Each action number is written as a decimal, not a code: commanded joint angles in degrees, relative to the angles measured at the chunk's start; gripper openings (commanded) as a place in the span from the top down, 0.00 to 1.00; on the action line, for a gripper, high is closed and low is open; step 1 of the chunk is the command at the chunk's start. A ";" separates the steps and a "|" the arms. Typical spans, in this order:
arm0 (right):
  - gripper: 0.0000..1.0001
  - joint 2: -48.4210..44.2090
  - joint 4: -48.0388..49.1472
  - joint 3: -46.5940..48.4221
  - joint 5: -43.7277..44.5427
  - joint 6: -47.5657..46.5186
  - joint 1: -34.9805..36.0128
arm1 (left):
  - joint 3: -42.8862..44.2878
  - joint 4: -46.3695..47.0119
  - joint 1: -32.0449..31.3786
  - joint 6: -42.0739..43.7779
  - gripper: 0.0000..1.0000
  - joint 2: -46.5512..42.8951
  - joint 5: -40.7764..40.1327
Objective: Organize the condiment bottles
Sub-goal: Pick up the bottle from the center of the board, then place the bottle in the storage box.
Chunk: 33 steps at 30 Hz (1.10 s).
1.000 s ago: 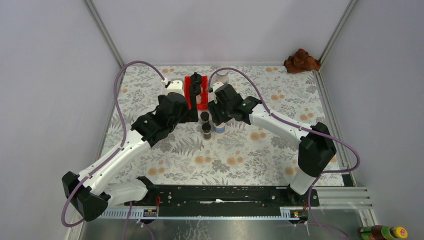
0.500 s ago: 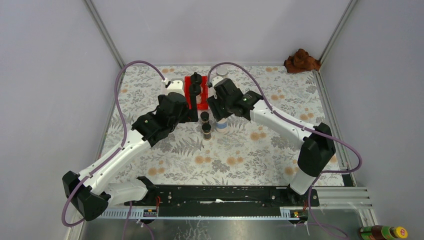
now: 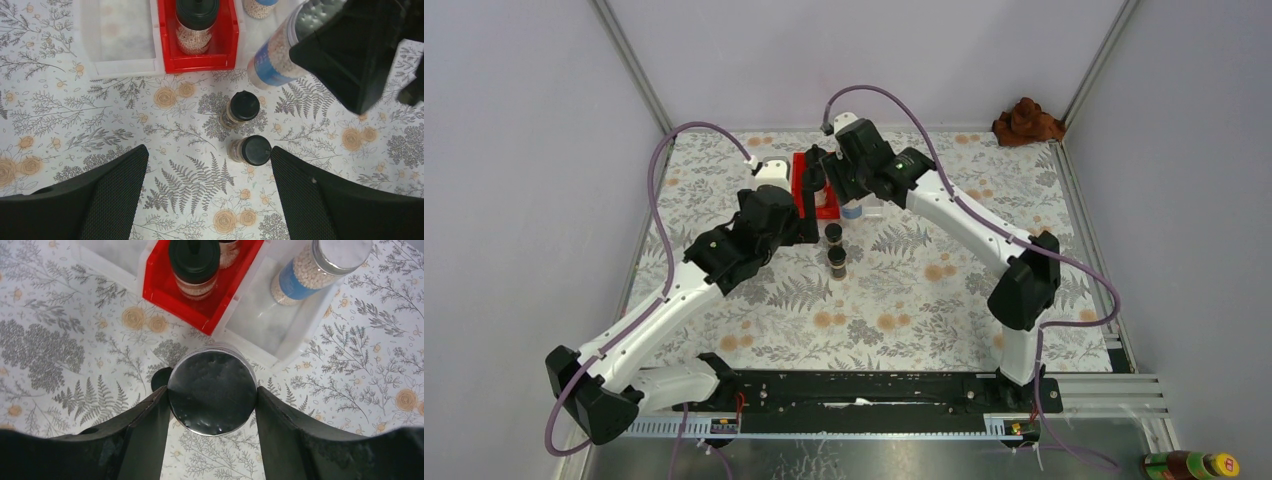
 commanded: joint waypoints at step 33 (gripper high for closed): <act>1.00 12.18 9.83 9.70 -5.11 1.94 -11.94 | -1.23 0.71 0.22 0.57 0.04 -2.20 -0.90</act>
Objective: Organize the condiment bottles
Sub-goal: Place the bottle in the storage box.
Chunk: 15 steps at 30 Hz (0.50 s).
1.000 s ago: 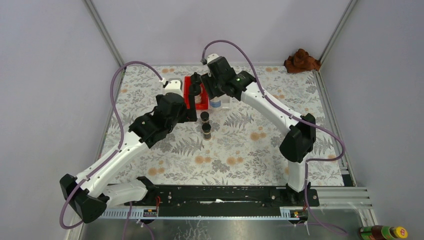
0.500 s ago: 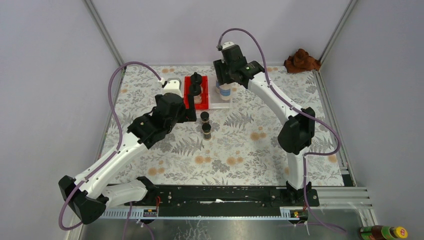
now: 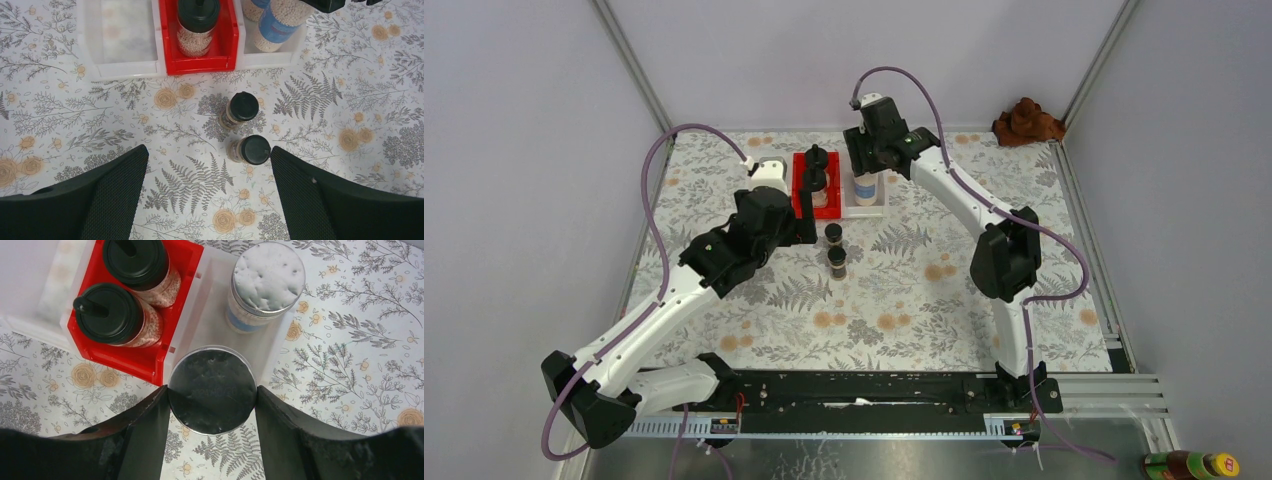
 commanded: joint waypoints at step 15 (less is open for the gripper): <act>1.00 -2.27 10.64 -7.46 0.49 -0.16 -1.20 | -1.89 0.76 0.20 0.45 0.04 -0.68 -0.82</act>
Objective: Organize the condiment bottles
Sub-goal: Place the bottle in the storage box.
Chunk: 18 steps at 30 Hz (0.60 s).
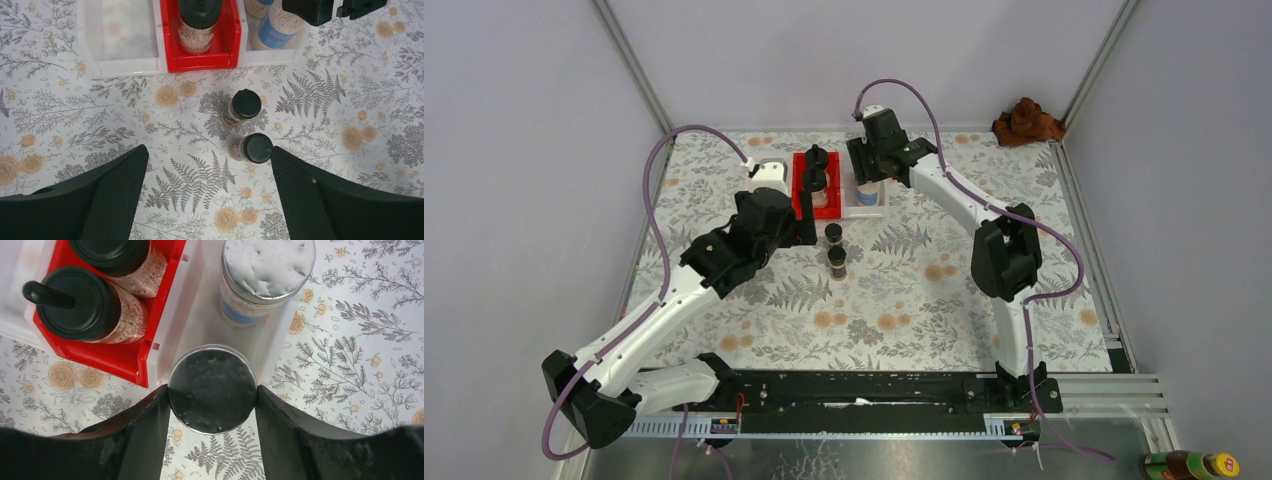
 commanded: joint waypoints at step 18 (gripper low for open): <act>0.37 -6.77 5.89 -8.68 2.79 0.87 -0.47 | -1.65 -0.07 0.20 -0.31 0.03 -0.70 0.05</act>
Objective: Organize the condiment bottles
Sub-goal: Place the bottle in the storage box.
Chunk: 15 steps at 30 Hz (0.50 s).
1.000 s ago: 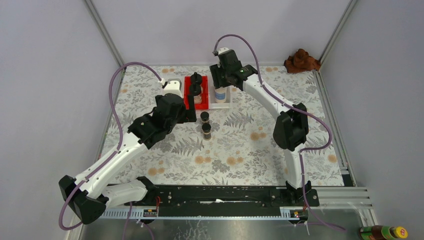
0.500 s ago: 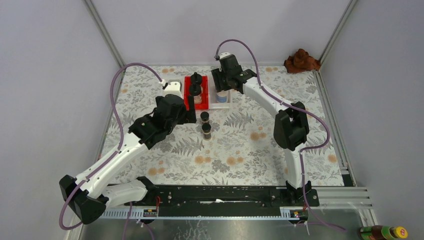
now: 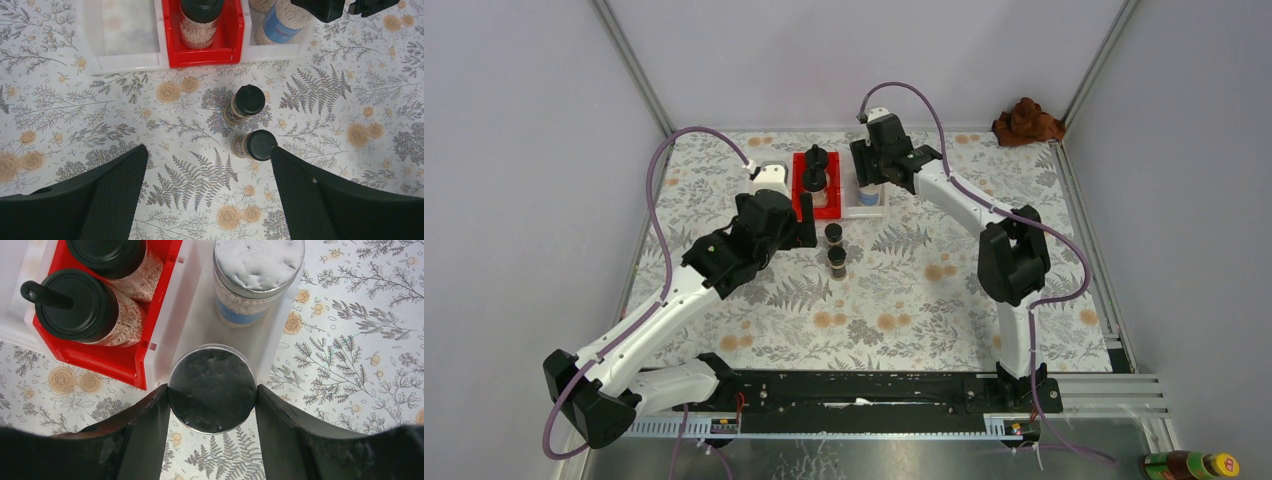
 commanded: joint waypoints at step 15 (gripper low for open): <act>0.13 -5.95 -0.45 -2.41 1.32 -0.34 -0.30 | -0.43 -0.17 0.24 -1.08 0.01 0.19 1.21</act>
